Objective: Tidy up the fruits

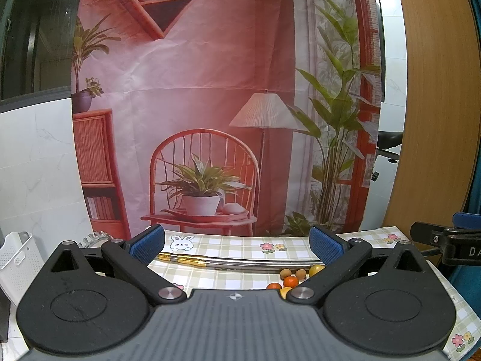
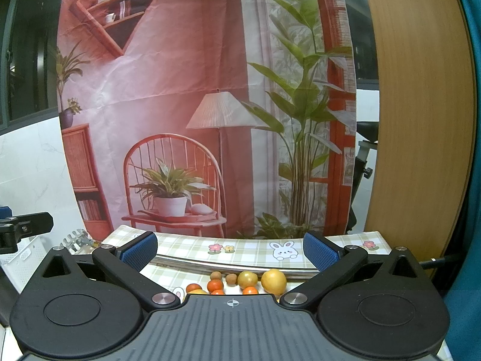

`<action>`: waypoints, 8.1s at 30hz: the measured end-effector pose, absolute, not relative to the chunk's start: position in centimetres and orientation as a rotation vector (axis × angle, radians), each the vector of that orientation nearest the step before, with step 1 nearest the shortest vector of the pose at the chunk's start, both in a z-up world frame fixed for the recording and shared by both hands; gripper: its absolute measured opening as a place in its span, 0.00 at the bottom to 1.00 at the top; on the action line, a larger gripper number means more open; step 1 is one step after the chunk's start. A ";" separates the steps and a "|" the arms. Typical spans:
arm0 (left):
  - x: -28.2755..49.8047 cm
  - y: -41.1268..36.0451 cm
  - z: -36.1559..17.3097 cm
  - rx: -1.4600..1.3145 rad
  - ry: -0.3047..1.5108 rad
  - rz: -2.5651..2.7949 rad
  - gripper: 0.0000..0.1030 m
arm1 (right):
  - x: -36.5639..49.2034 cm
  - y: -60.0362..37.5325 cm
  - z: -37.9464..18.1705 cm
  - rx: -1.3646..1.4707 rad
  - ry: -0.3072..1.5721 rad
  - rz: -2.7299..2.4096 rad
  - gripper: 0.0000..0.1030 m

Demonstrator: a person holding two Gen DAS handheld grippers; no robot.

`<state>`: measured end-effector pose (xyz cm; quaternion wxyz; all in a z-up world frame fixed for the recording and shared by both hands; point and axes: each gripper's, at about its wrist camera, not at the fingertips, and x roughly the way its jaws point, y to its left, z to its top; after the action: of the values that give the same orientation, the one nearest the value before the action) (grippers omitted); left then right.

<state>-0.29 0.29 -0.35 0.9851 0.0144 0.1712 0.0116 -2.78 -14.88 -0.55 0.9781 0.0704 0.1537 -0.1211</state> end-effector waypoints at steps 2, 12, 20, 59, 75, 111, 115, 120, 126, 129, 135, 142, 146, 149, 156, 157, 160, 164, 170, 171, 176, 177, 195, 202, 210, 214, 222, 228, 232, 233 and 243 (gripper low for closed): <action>-0.3 0.2 -0.5 0.029 0.348 0.026 1.00 | -2.7 -14.9 -0.3 0.142 0.310 -0.244 1.00; 2.9 3.4 -3.9 -0.078 0.466 0.057 0.99 | -1.6 -16.3 -3.9 0.184 0.349 -0.251 1.00; 6.3 4.9 -8.9 -0.067 0.591 0.080 0.93 | 0.9 -18.8 -7.2 0.217 0.402 -0.254 1.00; 16.4 4.3 -24.9 -0.112 0.970 -0.018 0.31 | 8.6 -23.2 -18.6 0.259 0.636 -0.257 0.73; 15.1 4.8 -24.1 -0.115 0.914 0.002 0.27 | 8.8 -23.6 -19.9 0.284 0.649 -0.265 0.73; 14.2 -1.1 -19.6 -0.100 0.739 -0.112 0.27 | 12.9 -26.7 -26.7 0.184 0.494 -0.262 0.55; 13.8 -1.4 -20.1 -0.101 0.748 -0.126 0.27 | 13.2 -26.2 -27.0 0.158 0.522 -0.256 0.54; 13.2 -1.6 -20.5 -0.097 0.754 -0.140 0.27 | 13.4 -25.9 -27.3 0.132 0.541 -0.257 0.47; 13.0 -1.8 -21.0 -0.096 0.769 -0.157 0.27 | 13.1 -25.0 -27.5 0.089 0.531 -0.268 0.43; 12.9 -1.9 -21.1 -0.093 0.773 -0.168 0.27 | 13.1 -24.9 -27.5 0.078 0.532 -0.274 0.43; 12.8 -2.2 -21.6 -0.085 0.803 -0.179 0.27 | 13.2 -24.6 -27.6 0.078 0.534 -0.272 0.43; 12.3 -2.3 -21.5 -0.070 0.827 -0.188 0.27 | 12.6 -24.6 -26.7 0.102 0.537 -0.243 0.43; 11.9 -2.3 -21.6 -0.075 0.841 -0.189 0.27 | 10.8 -24.0 -25.6 0.154 0.516 -0.237 0.43; 11.7 -2.4 -21.8 -0.075 0.854 -0.189 0.27 | 9.4 -23.0 -24.6 0.143 0.514 -0.206 0.43; 11.0 -2.4 -22.0 -0.075 0.870 -0.193 0.27 | 6.5 -20.0 -22.8 0.161 0.520 -0.135 0.43; 10.9 -2.5 -22.0 -0.073 0.873 -0.193 0.27 | 6.2 -19.6 -22.7 0.163 0.525 -0.127 0.43; 10.7 -2.5 -22.1 -0.069 0.877 -0.195 0.27 | 5.3 -18.4 -22.6 0.155 0.550 -0.111 0.43; 10.4 -2.6 -22.2 -0.063 0.883 -0.199 0.27 | 4.4 -17.6 -22.8 0.170 0.583 -0.098 0.43; 9.6 -2.6 -22.6 -0.057 0.899 -0.209 0.27 | 3.4 -16.6 -23.3 0.181 0.618 -0.089 0.43; 9.5 -2.7 -22.7 -0.054 0.902 -0.210 0.27 | 3.3 -16.5 -23.4 0.180 0.622 -0.086 0.43; 9.3 -2.6 -22.9 -0.043 0.911 -0.211 0.27 | 3.0 -15.8 -23.7 0.181 0.641 -0.079 0.43; 9.3 -2.6 -23.0 -0.042 0.913 -0.210 0.27 | 2.9 -15.6 -23.7 0.180 0.642 -0.077 0.43; 9.2 -3.2 -23.8 -0.019 0.945 -0.248 0.27 | 3.5 -15.3 -24.8 0.185 0.706 -0.065 0.43; 9.3 -3.3 -23.9 -0.025 0.953 -0.258 0.28 | 3.5 -15.3 -24.8 0.185 0.709 -0.058 0.43; 8.9 -2.8 -23.1 -0.047 0.918 -0.263 0.33 | 3.1 -15.3 -23.8 0.170 0.665 -0.061 0.47; 9.0 -1.9 -21.6 -0.088 0.877 -0.266 0.33 | 3.1 -15.8 -22.6 0.151 0.624 -0.076 0.47; 10.4 1.3 -17.7 -0.159 0.792 -0.214 0.33 | 3.5 -18.8 -19.3 0.134 0.529 -0.142 0.47; 11.7 4.1 -15.4 -0.186 0.754 -0.185 0.33 | 4.1 -21.5 -17.5 0.154 0.479 -0.193 0.47; 13.0 5.1 -15.6 -0.160 0.758 -0.155 0.33 | 5.1 -23.3 -17.1 0.239 0.477 -0.216 0.47; 13.4 5.3 -15.7 -0.155 0.763 -0.150 0.33 | 5.4 -23.6 -17.2 0.260 0.479 -0.220 0.47; 18.4 4.7 -18.5 -0.107 0.819 -0.187 0.33 | 9.1 -24.2 -19.1 0.290 0.547 -0.250 0.47</action>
<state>18.44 4.75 -18.46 0.9117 -0.0517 0.3974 -0.0909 9.08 -24.20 -19.09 0.9448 0.1425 0.2685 -0.1227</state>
